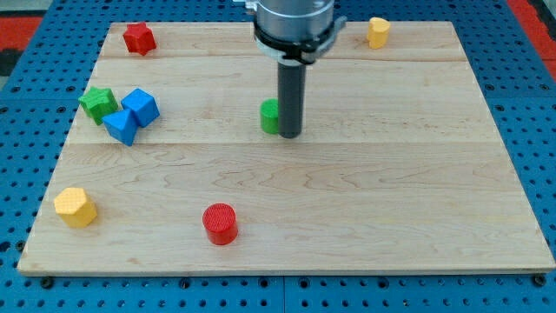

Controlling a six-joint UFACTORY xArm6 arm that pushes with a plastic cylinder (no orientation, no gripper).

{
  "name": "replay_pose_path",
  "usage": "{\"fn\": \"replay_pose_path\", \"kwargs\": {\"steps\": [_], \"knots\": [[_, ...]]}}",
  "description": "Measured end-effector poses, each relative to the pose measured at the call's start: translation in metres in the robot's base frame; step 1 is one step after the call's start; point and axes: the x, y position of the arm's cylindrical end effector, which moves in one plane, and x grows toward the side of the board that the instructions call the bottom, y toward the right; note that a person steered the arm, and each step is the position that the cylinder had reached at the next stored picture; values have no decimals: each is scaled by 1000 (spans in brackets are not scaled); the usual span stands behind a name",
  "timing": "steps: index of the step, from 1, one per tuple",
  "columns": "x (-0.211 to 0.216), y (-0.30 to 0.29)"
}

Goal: Push the green circle into the blue cube

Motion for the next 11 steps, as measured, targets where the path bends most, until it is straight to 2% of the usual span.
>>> {"fn": "replay_pose_path", "kwargs": {"steps": [1, 2, 3, 4, 5, 6, 7, 8, 9, 10, 11], "knots": [[-24, -47], [-35, 4], [-66, -13], [-72, -68], [-72, -128], [-72, -138], [-79, -106], [-62, -85], [-49, -106], [-47, -156], [-45, -174]]}}
